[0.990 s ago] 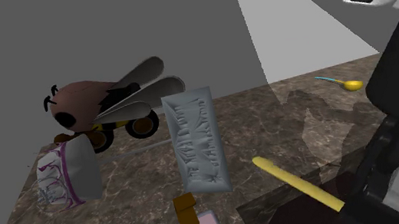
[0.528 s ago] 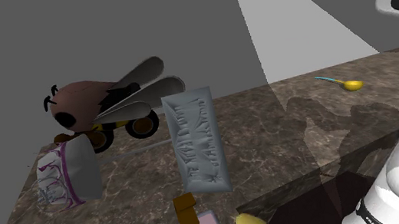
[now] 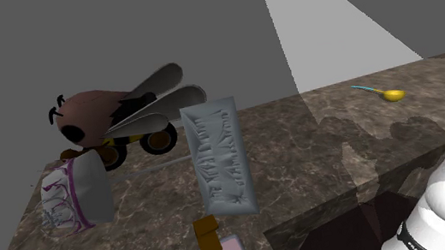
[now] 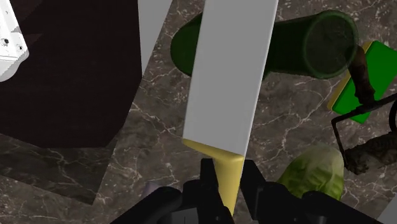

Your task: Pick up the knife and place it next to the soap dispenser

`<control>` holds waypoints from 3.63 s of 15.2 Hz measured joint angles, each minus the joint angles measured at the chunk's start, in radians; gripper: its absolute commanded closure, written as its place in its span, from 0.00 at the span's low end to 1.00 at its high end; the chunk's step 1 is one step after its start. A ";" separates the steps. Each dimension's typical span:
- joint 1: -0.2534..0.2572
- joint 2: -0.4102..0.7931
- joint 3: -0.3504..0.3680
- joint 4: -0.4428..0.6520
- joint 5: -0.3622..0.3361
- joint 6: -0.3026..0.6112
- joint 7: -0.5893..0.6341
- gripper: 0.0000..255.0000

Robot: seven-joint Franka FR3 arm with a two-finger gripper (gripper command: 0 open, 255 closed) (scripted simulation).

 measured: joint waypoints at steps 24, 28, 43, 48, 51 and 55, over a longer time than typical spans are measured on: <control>0.445 -0.731 -0.016 -0.779 0.398 0.324 0.748 0.00; 0.475 -0.797 0.048 -0.822 0.462 0.357 0.863 0.00; 0.471 -0.804 0.110 -0.841 0.519 0.393 0.863 1.00; 0.471 -0.804 0.110 -0.841 0.519 0.393 0.863 1.00; 0.471 -0.804 0.110 -0.841 0.519 0.393 0.863 0.00; 0.615 -0.811 0.159 -0.925 0.610 0.456 0.603 0.00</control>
